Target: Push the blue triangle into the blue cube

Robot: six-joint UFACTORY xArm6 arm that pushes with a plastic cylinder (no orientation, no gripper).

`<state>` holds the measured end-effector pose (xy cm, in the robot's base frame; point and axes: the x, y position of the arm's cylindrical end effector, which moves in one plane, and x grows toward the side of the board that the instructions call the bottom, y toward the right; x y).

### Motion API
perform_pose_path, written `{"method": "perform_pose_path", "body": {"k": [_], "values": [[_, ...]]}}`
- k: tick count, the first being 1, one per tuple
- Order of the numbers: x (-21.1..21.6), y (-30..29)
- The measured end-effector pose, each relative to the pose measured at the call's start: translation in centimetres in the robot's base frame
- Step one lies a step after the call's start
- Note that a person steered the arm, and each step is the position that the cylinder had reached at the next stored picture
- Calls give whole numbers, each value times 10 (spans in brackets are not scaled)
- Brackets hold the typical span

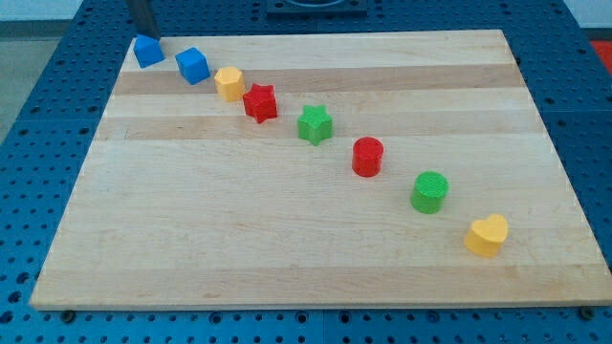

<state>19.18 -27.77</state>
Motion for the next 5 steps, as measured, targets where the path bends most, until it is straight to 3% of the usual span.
{"method": "perform_pose_path", "body": {"k": [2,5], "values": [[7,-26],[53,45]]}}
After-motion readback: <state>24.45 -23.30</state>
